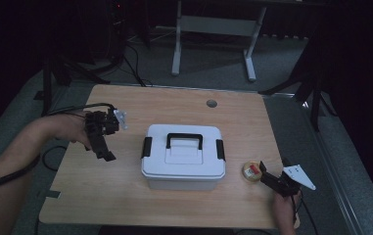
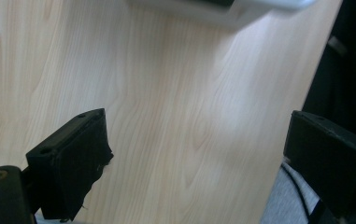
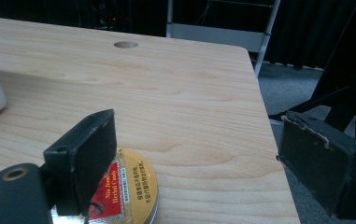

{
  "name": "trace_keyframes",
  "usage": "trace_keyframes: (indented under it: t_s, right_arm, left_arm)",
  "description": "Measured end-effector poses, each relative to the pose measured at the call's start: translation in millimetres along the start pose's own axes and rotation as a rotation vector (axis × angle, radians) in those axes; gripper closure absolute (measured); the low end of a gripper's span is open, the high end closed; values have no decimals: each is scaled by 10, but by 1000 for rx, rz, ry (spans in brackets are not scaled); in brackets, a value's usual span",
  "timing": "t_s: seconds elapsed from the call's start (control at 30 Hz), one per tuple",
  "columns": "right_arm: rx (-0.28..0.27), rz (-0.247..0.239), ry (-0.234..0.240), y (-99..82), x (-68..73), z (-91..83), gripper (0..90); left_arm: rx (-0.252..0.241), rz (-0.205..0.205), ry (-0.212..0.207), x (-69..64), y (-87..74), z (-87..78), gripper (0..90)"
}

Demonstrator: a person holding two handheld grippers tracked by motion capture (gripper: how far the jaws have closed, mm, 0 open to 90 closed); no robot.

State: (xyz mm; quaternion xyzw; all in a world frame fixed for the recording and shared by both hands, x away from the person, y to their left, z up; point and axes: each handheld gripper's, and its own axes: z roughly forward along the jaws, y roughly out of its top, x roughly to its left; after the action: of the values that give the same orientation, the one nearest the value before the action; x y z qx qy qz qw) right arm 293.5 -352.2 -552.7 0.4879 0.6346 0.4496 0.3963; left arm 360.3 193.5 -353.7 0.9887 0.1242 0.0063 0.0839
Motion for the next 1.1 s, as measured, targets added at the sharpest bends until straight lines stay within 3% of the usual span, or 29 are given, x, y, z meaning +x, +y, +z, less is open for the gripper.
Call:
trace_keyframes:
  t_s: [0.13, 0.43, 0.53, 0.93, 1.1]
  right_arm:
    - [0, -1, 1, -1, 0, 0, 112]
    - [-3, -2, 4, -1, -6, -1, 112]
    - [-3, -2, 5, -2, -6, 0, 112]
    - [-4, 0, 11, -4, -14, -6, 112]
    - [-7, 5, 13, -5, -18, -7, 112]
  left_arm:
    - [-14, 24, -10, 3, 135, 18, 62]
    - [11, 57, -21, 9, 370, 61, 62]
    - [22, 86, -15, 7, 510, 86, 62]
    - [11, 138, -33, 39, 844, 136, 62]
    - [29, 154, -29, 48, 953, 152, 66]
